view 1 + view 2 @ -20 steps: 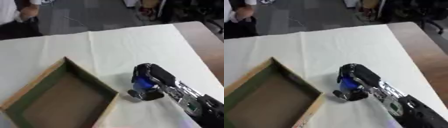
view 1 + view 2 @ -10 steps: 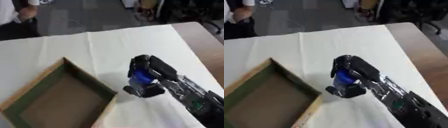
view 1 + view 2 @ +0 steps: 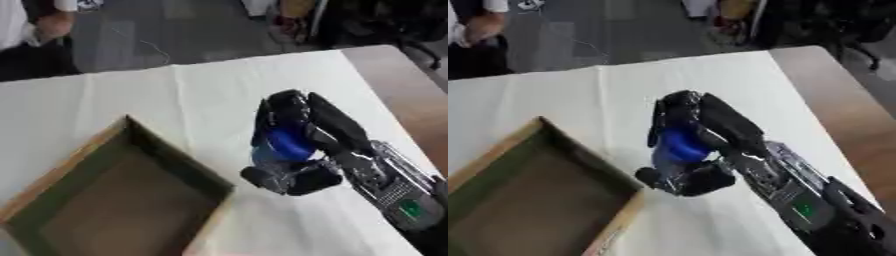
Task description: Pick up objects on the table and place them in the box.
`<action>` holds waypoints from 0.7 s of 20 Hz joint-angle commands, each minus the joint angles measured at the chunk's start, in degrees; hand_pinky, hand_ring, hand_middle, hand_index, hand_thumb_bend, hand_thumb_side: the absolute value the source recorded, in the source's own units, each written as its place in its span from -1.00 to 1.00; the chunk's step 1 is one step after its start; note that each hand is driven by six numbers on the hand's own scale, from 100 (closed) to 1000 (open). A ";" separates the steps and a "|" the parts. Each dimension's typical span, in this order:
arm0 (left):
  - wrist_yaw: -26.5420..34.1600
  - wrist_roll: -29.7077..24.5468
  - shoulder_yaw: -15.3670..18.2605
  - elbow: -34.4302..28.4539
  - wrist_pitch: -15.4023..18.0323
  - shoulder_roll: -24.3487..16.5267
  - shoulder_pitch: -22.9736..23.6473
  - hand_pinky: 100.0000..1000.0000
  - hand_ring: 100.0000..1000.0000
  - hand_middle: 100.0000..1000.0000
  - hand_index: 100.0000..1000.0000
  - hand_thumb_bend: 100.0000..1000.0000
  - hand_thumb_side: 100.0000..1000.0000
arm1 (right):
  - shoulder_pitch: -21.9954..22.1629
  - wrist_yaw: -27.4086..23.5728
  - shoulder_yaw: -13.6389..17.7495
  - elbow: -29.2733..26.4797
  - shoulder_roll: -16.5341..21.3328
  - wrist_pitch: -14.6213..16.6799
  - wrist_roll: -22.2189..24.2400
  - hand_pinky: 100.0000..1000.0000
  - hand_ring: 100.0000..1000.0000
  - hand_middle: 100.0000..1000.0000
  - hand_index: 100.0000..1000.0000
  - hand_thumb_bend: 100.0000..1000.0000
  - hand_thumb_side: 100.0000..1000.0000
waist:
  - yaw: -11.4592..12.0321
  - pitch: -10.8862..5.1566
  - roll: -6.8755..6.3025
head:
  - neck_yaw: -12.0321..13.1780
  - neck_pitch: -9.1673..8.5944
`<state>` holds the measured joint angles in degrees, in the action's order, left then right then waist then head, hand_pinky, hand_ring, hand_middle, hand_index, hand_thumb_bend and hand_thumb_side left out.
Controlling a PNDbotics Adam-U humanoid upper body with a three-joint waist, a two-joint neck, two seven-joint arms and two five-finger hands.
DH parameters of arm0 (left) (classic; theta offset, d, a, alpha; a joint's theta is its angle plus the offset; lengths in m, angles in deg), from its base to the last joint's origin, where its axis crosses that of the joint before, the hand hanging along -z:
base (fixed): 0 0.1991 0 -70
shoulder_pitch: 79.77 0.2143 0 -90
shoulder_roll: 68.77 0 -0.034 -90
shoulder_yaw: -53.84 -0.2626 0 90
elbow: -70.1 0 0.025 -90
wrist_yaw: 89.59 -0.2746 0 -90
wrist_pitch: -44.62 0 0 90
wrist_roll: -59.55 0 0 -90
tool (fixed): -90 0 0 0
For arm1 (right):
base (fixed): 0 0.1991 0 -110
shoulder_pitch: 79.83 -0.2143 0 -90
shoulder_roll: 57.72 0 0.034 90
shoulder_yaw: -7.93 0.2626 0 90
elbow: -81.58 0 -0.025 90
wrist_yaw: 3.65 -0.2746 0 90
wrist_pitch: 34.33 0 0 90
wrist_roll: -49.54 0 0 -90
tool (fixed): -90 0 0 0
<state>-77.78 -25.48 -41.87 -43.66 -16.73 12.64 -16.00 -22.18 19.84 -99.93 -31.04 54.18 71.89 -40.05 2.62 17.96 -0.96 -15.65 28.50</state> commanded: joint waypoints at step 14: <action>2.00 -0.29 -0.05 -0.83 -0.26 -0.51 -3.53 0.10 0.50 0.95 0.71 -1.00 0.56 | -7.30 -8.14 -3.11 -1.97 0.90 3.61 3.59 -1.00 -1.00 -1.00 -0.96 -0.39 -0.92 | 2.63 -0.99 1.20 | -1.43 -1.13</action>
<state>-76.31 -25.70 -42.17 -43.66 -16.95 12.67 -18.74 -28.49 12.22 -103.30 -32.11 54.11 75.35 -36.77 5.35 17.97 0.29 -16.24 28.39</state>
